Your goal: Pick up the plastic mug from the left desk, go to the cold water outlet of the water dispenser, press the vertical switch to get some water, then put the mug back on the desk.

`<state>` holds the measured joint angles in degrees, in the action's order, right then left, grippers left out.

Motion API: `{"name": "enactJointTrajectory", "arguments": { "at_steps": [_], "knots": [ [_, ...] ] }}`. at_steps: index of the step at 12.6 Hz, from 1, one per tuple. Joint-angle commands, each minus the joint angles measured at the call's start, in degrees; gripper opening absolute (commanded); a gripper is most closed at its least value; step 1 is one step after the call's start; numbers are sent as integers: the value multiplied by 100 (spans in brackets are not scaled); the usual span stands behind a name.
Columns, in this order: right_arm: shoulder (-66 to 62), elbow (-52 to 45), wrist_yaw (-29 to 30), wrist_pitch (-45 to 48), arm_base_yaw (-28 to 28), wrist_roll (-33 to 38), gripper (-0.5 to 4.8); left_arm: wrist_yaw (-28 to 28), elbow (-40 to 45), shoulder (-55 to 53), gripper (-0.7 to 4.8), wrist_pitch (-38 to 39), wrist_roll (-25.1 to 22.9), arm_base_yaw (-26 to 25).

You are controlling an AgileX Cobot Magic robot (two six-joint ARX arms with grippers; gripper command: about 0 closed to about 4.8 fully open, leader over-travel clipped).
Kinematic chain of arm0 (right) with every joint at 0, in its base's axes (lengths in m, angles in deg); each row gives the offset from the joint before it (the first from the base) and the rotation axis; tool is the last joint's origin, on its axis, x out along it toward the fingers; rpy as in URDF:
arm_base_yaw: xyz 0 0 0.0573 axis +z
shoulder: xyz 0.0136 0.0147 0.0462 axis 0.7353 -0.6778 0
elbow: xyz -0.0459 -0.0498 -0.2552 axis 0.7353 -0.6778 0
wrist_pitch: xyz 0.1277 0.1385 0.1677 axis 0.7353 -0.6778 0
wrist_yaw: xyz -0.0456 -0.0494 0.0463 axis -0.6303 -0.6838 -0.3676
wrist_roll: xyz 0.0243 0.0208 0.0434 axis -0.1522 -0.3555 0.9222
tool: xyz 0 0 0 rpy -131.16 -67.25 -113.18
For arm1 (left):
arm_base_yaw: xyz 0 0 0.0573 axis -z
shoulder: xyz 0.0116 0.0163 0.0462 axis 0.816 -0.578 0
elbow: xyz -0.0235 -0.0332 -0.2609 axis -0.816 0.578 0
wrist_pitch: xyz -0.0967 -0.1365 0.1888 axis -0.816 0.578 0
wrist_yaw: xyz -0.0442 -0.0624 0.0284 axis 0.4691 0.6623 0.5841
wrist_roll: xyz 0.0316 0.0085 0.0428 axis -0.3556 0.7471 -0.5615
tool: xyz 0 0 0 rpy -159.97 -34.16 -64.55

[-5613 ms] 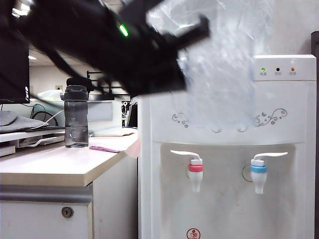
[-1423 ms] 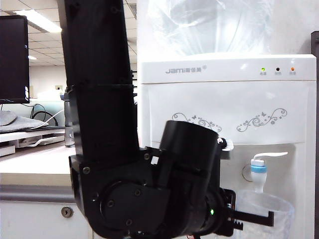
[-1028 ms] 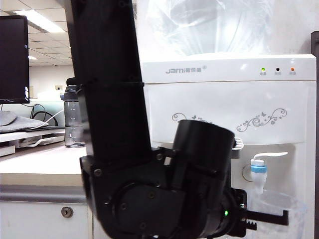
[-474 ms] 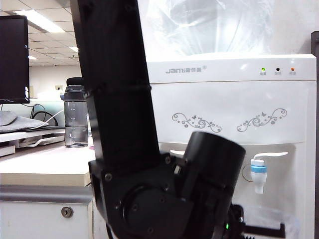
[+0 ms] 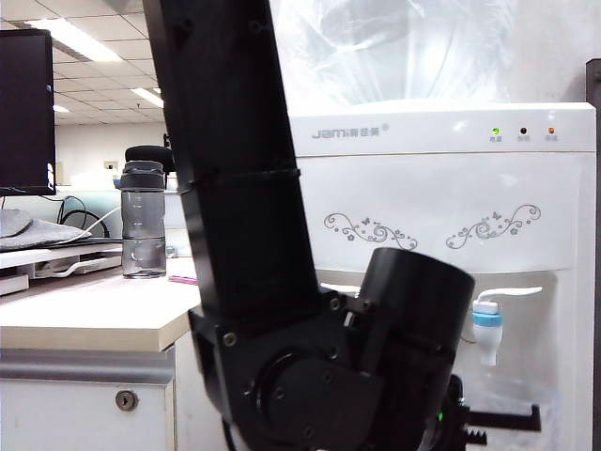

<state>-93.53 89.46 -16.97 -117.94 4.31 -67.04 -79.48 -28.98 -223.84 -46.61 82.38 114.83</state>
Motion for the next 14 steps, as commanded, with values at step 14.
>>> {"name": "enactJointTrajectory", "arguments": {
  "at_steps": [14],
  "knots": [
    [4,-197,-13,-319,0,149,-1,-474,-267,11,-5,-323,76,11]
  ]
}}
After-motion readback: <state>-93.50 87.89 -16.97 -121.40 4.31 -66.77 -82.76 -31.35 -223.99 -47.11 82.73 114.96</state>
